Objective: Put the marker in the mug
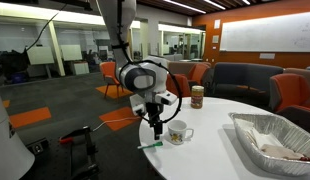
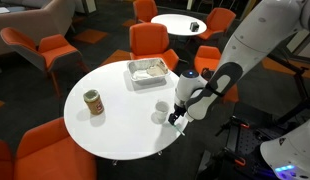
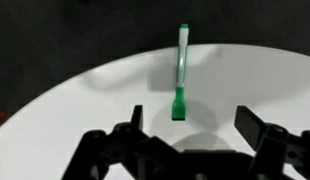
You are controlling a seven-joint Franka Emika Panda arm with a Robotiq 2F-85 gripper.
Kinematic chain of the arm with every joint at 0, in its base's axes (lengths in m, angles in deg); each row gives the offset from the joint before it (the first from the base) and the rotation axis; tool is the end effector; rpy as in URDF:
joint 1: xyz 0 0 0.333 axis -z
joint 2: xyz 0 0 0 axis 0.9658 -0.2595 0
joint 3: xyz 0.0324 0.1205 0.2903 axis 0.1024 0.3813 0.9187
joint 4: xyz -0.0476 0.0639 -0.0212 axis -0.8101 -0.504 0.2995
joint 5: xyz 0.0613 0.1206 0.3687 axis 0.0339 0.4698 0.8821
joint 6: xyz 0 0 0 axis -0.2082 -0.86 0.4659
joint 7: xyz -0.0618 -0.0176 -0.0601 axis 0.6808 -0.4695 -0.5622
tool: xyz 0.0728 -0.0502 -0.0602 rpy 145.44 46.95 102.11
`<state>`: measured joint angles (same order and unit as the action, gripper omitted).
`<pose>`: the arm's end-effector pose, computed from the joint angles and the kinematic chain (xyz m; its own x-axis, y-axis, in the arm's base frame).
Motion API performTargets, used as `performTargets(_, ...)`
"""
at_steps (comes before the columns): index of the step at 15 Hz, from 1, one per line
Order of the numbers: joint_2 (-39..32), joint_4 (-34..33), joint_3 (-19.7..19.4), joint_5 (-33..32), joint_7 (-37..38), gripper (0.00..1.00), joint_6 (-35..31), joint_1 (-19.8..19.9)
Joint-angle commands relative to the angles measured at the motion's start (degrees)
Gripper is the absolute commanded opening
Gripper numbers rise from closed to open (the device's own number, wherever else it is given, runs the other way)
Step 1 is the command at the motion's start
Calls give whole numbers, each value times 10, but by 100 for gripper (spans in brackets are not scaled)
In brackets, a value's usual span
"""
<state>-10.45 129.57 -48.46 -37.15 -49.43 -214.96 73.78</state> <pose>0.4772 0.0124 0.0775 0.9622 -0.2712 -0.0263 -0.2717 -0.9622 -0.0182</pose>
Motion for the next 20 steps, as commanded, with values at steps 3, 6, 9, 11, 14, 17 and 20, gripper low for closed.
performTargets(3, -62, -51, -2, 8, -18, 85, -15, -2)
performTargets(6, -89, -75, 2, 11, -20, 76, -14, 3)
performTargets(9, -107, -93, -1, 10, -18, 61, -12, 0)
performTargets(11, -114, -102, -4, 8, -17, 42, -10, -3)
performTargets(14, -119, -110, -4, 8, -17, 16, -9, -4)
performTargets(17, -115, -111, 3, 9, -21, 2, -13, 1)
performTargets(20, -104, -106, 14, 9, -27, 5, -18, 3)
